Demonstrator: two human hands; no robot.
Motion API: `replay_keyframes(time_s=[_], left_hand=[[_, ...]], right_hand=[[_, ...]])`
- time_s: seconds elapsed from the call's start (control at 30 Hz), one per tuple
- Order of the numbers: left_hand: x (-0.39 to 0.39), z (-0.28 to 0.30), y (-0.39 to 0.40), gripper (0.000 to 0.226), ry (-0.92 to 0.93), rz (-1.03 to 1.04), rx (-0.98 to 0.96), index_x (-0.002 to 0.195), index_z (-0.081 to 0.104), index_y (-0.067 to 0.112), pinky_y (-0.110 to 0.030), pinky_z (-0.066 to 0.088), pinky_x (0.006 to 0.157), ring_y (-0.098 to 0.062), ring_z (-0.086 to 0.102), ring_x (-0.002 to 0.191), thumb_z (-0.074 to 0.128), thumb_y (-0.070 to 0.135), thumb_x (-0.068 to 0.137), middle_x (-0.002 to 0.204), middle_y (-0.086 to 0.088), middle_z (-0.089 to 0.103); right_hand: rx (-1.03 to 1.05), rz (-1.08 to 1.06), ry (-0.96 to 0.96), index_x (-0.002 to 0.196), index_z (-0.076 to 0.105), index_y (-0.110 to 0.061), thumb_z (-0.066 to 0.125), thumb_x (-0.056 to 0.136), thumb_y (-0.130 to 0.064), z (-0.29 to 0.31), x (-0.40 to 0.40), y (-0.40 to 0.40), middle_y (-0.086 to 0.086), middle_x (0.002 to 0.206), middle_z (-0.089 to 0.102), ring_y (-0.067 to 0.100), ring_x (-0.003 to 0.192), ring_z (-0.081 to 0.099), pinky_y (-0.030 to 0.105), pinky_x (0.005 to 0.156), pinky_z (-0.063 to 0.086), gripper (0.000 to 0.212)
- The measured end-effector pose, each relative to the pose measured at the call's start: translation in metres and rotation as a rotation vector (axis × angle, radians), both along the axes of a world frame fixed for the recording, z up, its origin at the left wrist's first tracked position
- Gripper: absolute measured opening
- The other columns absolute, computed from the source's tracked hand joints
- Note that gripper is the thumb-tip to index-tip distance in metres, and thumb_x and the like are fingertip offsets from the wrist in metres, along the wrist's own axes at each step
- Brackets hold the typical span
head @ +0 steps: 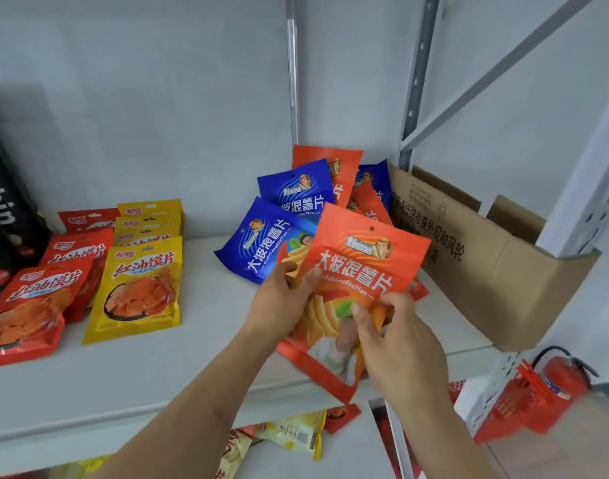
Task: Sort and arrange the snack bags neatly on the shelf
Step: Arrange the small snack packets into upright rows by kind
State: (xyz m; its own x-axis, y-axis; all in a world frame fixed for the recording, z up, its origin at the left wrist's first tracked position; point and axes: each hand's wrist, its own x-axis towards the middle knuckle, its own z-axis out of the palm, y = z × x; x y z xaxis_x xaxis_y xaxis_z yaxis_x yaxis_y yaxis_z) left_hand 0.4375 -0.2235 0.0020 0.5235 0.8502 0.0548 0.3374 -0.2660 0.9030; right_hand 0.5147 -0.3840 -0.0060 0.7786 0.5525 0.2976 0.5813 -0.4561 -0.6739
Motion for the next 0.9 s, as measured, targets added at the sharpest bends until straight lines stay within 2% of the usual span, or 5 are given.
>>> replay_keyframes(time_s=[0.07, 0.17, 0.3, 0.67, 0.9], left_hand=[[-0.007, 0.003, 0.010, 0.057, -0.084, 0.038, -0.056, 0.127, 0.058, 0.021, -0.037, 0.056, 0.088, -0.016, 0.068, 0.097, 0.063, 0.060, 0.086, 0.110, 0.005, 0.068], [-0.020, 0.007, 0.027, 0.041, -0.340, -0.001, -0.378, 0.111, 0.068, 0.013, -0.044, 0.060, 0.085, -0.026, 0.075, 0.090, 0.074, 0.044, 0.084, 0.101, -0.004, 0.077], [-0.035, 0.006, 0.052, 0.043, -0.419, -0.081, -0.611, 0.114, 0.069, 0.006, -0.051, 0.055, 0.093, -0.035, 0.073, 0.097, 0.077, 0.032, 0.080, 0.106, -0.015, 0.076], [-0.040, -0.009, 0.106, 0.037, -0.533, 0.179, -0.699, 0.115, 0.066, 0.011, -0.055, 0.059, 0.081, -0.036, 0.075, 0.086, 0.076, 0.032, 0.086, 0.096, -0.015, 0.077], [-0.018, 0.002, 0.111, 0.038, -0.546, 0.208, -0.700, 0.111, 0.068, 0.012, -0.057, 0.057, 0.085, -0.035, 0.075, 0.087, 0.078, 0.035, 0.084, 0.095, -0.014, 0.077]], right_hand=[[0.023, 0.029, -0.021, 0.104, 0.032, -0.037, 0.047, 0.092, -0.060, 0.008, -0.003, 0.009, -0.018, 0.088, 0.050, 0.013, 0.085, 0.057, 0.029, 0.067, 0.037, 0.030], [0.039, 0.092, -0.053, 0.114, 0.039, -0.032, 0.046, 0.092, -0.060, 0.019, -0.007, 0.028, -0.016, 0.097, 0.056, 0.013, 0.091, 0.062, 0.028, 0.067, 0.043, 0.036], [0.039, 0.157, -0.004, 0.120, 0.040, -0.031, 0.043, 0.094, -0.062, 0.026, -0.011, 0.057, -0.011, 0.107, 0.061, 0.014, 0.097, 0.062, 0.031, 0.073, 0.047, 0.040], [0.122, 0.099, 0.056, 0.122, 0.054, -0.019, 0.048, 0.099, -0.048, 0.053, 0.045, 0.098, -0.004, 0.123, 0.065, 0.014, 0.108, 0.061, 0.030, 0.085, 0.046, 0.038], [-0.272, -0.125, -0.040, 0.123, 0.054, -0.021, 0.040, 0.095, -0.060, 0.057, 0.108, 0.098, 0.000, 0.109, 0.064, 0.021, 0.092, 0.061, 0.038, 0.078, 0.052, 0.050]])
